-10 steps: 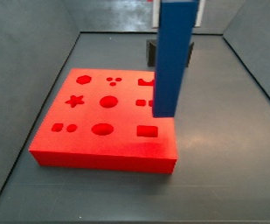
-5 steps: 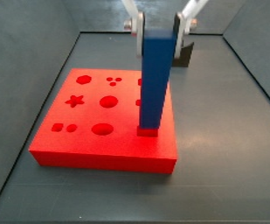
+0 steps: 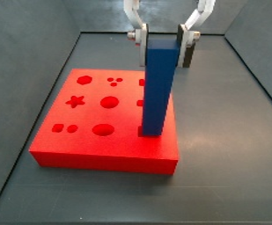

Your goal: Insert the rectangle object.

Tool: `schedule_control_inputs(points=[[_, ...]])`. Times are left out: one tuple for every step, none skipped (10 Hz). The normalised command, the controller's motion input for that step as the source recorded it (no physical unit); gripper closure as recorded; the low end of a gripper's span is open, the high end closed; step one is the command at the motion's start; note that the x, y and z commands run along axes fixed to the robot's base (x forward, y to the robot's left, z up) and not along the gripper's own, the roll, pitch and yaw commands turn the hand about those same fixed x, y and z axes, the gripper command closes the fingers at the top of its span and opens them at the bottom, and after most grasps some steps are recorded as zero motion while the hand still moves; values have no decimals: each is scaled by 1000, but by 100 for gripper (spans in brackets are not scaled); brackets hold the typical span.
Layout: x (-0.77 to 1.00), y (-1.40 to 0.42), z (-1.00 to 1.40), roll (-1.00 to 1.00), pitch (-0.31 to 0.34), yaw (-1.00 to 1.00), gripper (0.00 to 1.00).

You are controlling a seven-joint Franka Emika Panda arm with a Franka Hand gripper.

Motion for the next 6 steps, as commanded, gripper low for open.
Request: schedule_control_inputs(points=[[0, 0, -129, 113, 0, -177, 100], [0, 0, -63, 71, 0, -174, 100], [0, 0, 0, 49, 0, -103, 100], [0, 0, 0, 23, 0, -14, 100], [-14, -49, 0, 0, 0, 0, 100], [-74, -40, 0, 0, 0, 0, 100]])
